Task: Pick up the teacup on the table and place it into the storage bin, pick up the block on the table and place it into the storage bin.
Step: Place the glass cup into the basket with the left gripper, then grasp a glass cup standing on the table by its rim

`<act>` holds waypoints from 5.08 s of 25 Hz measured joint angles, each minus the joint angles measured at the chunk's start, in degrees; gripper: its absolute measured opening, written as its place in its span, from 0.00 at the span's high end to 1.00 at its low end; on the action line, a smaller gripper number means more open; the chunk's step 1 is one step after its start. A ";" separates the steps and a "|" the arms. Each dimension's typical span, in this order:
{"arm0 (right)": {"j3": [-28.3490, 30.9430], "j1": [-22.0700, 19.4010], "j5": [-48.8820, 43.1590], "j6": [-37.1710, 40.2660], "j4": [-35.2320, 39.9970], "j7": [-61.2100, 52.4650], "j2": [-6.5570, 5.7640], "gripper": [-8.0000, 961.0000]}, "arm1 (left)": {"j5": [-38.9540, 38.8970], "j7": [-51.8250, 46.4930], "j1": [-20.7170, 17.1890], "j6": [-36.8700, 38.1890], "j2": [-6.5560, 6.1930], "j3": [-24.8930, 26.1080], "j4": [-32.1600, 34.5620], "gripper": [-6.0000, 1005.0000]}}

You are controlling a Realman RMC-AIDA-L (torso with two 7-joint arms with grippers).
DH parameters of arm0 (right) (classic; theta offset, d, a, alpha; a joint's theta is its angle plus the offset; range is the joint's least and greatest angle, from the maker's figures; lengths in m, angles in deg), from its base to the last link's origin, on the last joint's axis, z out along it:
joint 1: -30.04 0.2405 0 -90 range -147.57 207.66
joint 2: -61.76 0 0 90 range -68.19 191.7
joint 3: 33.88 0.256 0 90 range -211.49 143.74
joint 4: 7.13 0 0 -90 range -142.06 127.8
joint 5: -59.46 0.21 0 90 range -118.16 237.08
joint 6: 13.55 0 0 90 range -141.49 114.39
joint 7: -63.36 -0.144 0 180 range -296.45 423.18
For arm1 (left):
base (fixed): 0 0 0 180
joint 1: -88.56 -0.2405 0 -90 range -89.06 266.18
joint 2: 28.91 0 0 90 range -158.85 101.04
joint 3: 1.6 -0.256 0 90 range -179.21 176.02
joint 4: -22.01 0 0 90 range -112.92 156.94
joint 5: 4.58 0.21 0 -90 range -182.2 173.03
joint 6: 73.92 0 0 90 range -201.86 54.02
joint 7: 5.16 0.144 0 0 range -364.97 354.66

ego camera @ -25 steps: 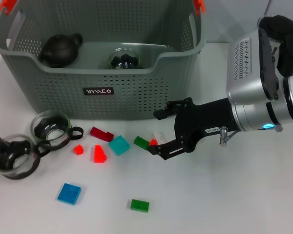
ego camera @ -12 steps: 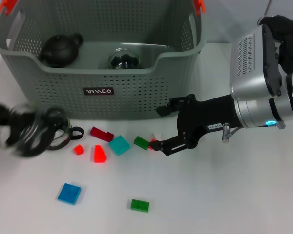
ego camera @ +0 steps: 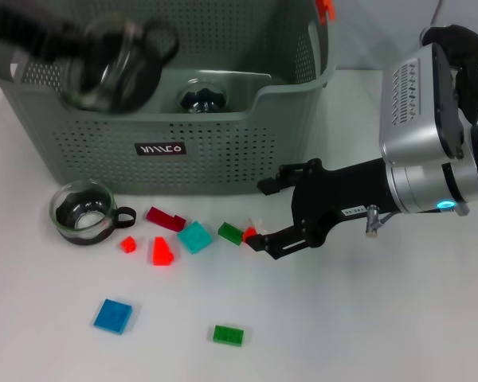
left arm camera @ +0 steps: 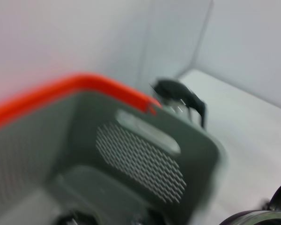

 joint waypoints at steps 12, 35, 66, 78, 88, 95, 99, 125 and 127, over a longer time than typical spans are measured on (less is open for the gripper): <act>0.39 0.42 0.21 0.15 -2.09 -0.12 0.16 0.03 | 9.21 -8.99 4.47 -34.10 0.23 -17.19 -13.35 0.95; 0.29 0.88 0.43 0.20 -2.27 -0.63 0.33 0.03 | 26.41 -9.52 10.24 -57.94 7.00 -23.32 -29.61 0.95; 0.10 0.86 0.39 0.21 -2.53 -0.65 0.33 0.03 | 28.44 -9.41 9.71 -63.09 8.96 -28.53 -32.31 0.94; 0.18 0.95 0.11 0.01 -2.56 -0.65 0.33 0.03 | 28.44 -9.34 9.72 -63.78 9.05 -29.81 -32.81 0.79; 0.45 0.96 0.08 0.09 -2.70 -0.65 0.32 0.03 | 28.44 -10.32 8.53 -63.21 8.76 -29.53 -26.95 0.47; 0.55 1.13 0.22 0.03 -2.70 -0.65 0.22 0.03 | 28.44 -12.61 6.30 -55.95 7.57 -29.20 -15.56 0.34; 0.73 1.29 0.21 -0.04 -2.70 -0.65 0.16 0.03 | 28.44 -12.74 5.16 -43.53 6.95 -29.11 -6.26 0.20; 4.28 1.33 0.08 -0.45 -5.70 -0.16 0.01 0.03 | 14.36 2.99 -10.43 -2.29 10.81 -25.37 27.46 0.14; 4.66 1.39 0.08 -0.47 -6.03 -0.15 0.00 0.03 | 14.59 5.50 -12.24 -0.65 11.09 -25.20 28.07 0.14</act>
